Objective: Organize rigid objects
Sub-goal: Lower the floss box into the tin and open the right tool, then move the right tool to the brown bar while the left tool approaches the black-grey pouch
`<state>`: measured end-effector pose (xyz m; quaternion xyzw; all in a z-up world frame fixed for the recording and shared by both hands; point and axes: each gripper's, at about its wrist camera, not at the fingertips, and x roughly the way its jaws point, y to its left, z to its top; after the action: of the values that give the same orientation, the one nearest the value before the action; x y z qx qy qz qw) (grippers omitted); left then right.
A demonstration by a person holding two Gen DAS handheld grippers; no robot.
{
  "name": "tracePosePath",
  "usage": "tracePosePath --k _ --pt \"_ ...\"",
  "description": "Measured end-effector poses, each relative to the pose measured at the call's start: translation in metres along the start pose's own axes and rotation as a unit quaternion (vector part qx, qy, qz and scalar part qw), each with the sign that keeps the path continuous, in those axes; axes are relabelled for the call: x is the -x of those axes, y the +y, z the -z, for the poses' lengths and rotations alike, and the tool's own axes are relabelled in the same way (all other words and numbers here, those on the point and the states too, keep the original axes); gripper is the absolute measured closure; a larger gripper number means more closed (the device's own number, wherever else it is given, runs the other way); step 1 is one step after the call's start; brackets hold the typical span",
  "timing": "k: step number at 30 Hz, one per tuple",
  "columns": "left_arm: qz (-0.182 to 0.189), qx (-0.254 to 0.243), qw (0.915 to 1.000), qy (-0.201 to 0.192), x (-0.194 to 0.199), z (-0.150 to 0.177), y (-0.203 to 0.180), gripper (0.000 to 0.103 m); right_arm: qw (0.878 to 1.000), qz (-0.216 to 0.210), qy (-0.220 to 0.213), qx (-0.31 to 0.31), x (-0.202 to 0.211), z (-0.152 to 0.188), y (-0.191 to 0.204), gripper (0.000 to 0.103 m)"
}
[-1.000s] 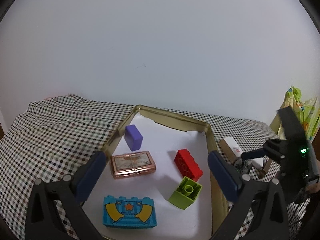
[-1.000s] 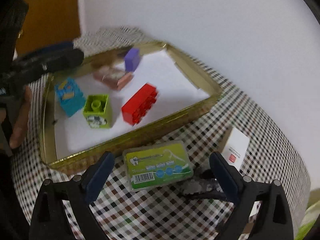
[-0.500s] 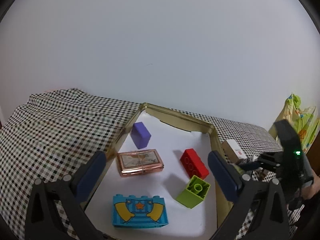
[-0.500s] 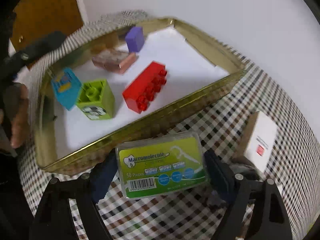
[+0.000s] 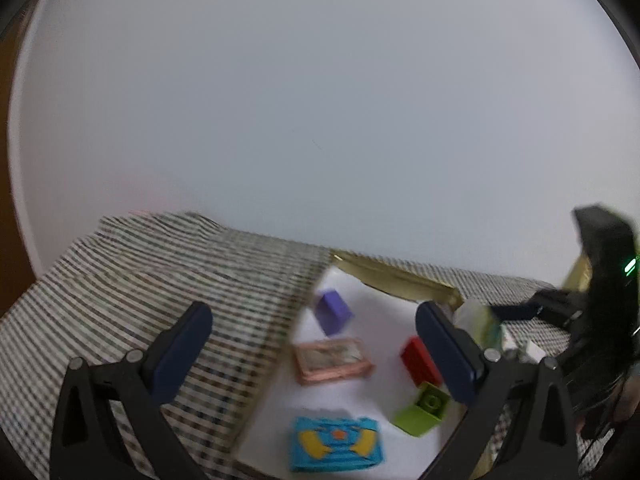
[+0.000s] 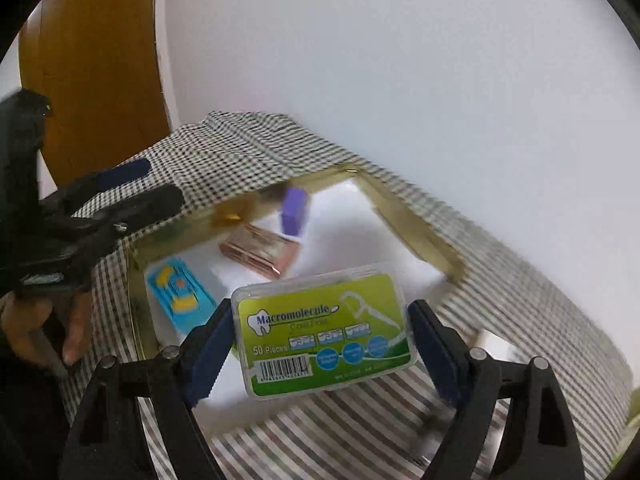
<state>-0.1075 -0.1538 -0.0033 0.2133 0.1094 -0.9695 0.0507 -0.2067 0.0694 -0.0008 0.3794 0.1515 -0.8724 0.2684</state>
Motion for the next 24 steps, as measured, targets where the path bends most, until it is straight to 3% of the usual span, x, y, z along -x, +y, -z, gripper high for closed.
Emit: tracePosePath --k 6,12,16,20,22,24 --pt "-0.028 0.008 0.9996 -0.005 0.002 -0.005 0.025 0.0 1.0 -0.019 0.006 -0.021 -0.053 -0.014 0.016 0.016" --pt "-0.025 0.002 0.9997 -0.002 0.003 -0.004 0.019 0.0 0.997 -0.036 -0.022 -0.065 -0.06 -0.015 0.014 0.016" --pt "-0.012 -0.003 0.9999 -0.007 0.006 -0.005 0.003 0.0 0.995 -0.017 -0.066 -0.077 -0.028 -0.001 0.01 0.016" --pt "0.025 -0.024 0.9994 0.0 0.003 0.002 -0.034 0.0 0.987 0.017 -0.108 -0.116 0.019 0.034 -0.009 0.016" --pt "0.047 -0.046 0.9978 0.008 -0.001 0.008 -0.063 0.0 0.981 0.042 -0.116 -0.151 0.042 0.057 -0.025 0.016" --pt "0.069 -0.063 0.9954 0.021 -0.008 0.017 -0.092 0.0 0.968 0.095 -0.119 -0.197 0.06 0.085 -0.048 0.015"
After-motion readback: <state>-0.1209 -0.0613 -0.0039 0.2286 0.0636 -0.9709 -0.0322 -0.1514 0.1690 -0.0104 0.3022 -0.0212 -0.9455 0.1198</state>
